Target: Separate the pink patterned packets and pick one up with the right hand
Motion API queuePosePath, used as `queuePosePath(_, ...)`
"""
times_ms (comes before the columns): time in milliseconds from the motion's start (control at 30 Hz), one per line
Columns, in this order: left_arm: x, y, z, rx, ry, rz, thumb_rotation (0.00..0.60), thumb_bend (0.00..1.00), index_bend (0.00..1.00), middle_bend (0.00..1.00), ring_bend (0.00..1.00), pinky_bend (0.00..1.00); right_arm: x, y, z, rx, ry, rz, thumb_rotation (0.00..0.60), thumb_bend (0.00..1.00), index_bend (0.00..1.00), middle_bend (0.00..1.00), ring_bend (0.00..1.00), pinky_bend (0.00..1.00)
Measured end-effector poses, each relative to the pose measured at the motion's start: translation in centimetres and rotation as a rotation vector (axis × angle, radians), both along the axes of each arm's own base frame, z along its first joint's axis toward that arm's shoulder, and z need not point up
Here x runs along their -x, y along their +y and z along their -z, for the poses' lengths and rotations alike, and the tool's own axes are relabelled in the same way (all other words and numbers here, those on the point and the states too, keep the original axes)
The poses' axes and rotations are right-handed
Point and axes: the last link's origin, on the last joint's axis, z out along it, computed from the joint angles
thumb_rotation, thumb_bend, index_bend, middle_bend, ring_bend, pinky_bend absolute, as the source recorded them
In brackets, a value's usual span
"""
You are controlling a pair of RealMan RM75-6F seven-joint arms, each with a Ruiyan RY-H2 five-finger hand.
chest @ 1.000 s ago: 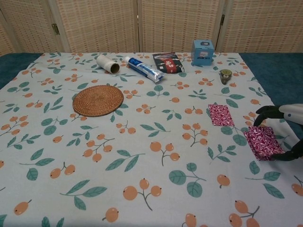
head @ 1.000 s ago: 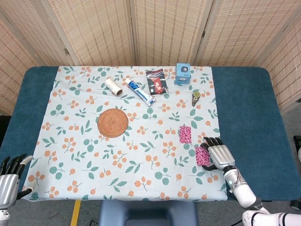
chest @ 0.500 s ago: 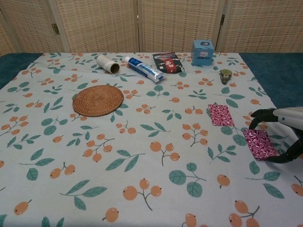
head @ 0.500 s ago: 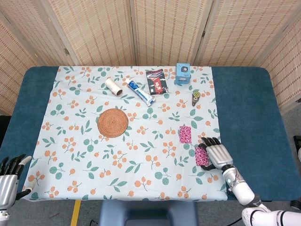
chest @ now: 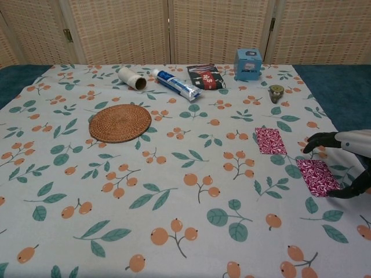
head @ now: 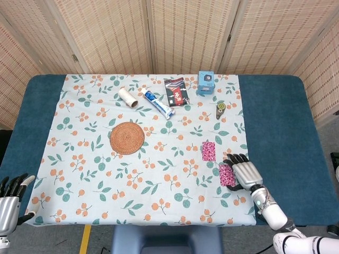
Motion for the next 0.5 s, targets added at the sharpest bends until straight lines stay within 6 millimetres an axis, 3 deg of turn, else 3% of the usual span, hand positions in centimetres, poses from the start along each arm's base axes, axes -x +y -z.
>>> queuePosePath(300, -0.1, -0.1, -0.3, -0.013, -0.005, 0.004, 0.6, 0.33, 0.19, 0.14, 0.15, 0.0, -1.7, -1.7, -1.5, 0.051, -0.038, -0.011, 0.482, 0.26, 0.15, 0.08, 0.0, 0.0)
queuePosePath(500, -0.1, -0.3, -0.4, -0.015, -0.009, 0.007, 0.6, 0.33, 0.19, 0.14, 0.15, 0.0, -3.0, -3.5, -1.0, 0.073, -0.037, 0.0, 0.484, 0.27, 0.15, 0.07, 0.0, 0.0)
